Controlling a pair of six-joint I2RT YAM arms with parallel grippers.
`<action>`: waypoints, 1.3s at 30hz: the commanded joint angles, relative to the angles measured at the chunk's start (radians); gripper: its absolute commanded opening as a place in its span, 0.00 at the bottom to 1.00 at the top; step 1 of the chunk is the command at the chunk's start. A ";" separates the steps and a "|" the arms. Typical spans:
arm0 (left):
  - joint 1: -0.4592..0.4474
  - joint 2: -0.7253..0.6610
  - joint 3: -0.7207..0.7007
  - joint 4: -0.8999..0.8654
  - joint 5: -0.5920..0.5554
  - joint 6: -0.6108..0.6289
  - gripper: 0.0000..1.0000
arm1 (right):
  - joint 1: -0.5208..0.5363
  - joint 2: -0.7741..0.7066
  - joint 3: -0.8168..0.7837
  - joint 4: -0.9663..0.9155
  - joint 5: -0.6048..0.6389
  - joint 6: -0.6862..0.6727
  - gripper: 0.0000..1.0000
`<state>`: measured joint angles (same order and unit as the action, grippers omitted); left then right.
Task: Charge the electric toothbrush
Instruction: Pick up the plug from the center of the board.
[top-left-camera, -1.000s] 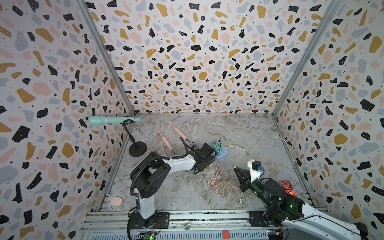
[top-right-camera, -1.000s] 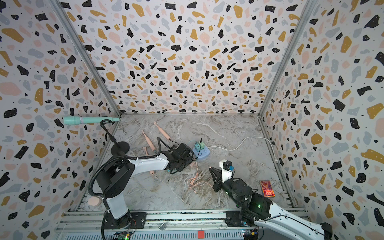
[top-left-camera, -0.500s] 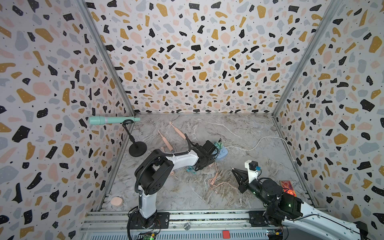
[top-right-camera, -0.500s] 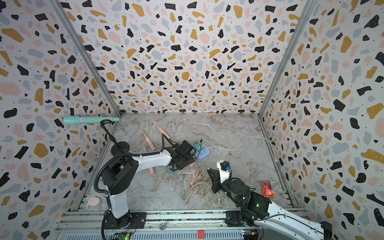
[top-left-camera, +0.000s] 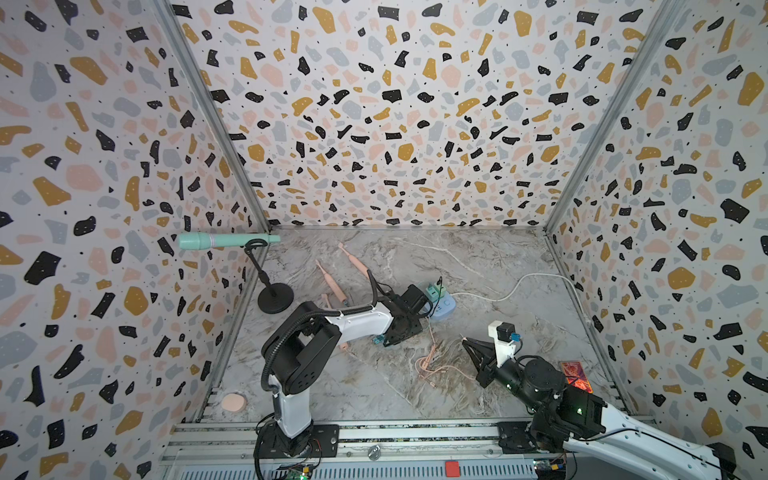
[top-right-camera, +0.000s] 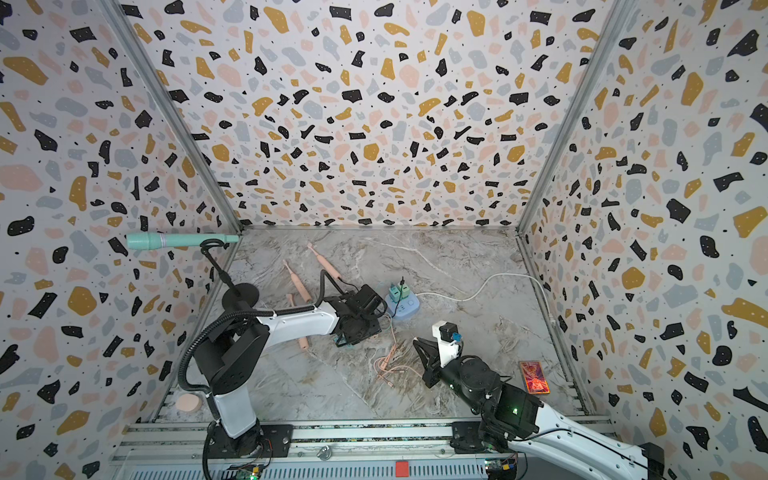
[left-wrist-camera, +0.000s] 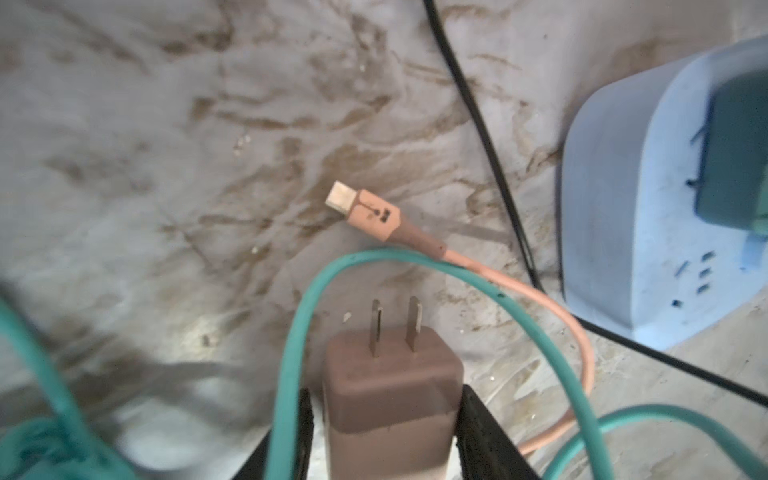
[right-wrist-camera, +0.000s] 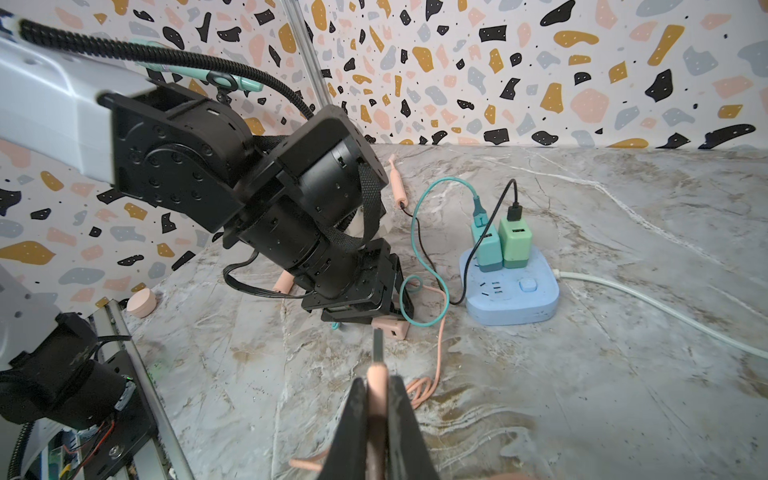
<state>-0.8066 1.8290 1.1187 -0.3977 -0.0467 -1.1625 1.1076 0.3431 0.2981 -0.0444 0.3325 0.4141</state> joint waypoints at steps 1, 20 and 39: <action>0.009 -0.025 -0.030 -0.093 -0.018 0.025 0.54 | 0.005 0.000 0.032 0.018 -0.011 0.001 0.00; 0.070 0.117 0.228 -0.340 -0.029 0.193 0.61 | 0.005 0.025 0.016 0.035 -0.043 0.025 0.00; 0.069 0.159 0.232 -0.355 0.028 0.216 0.54 | 0.005 0.029 0.003 0.051 -0.045 0.017 0.00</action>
<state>-0.7410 1.9808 1.3594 -0.7326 -0.0319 -0.9569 1.1076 0.3679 0.2981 -0.0227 0.2947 0.4294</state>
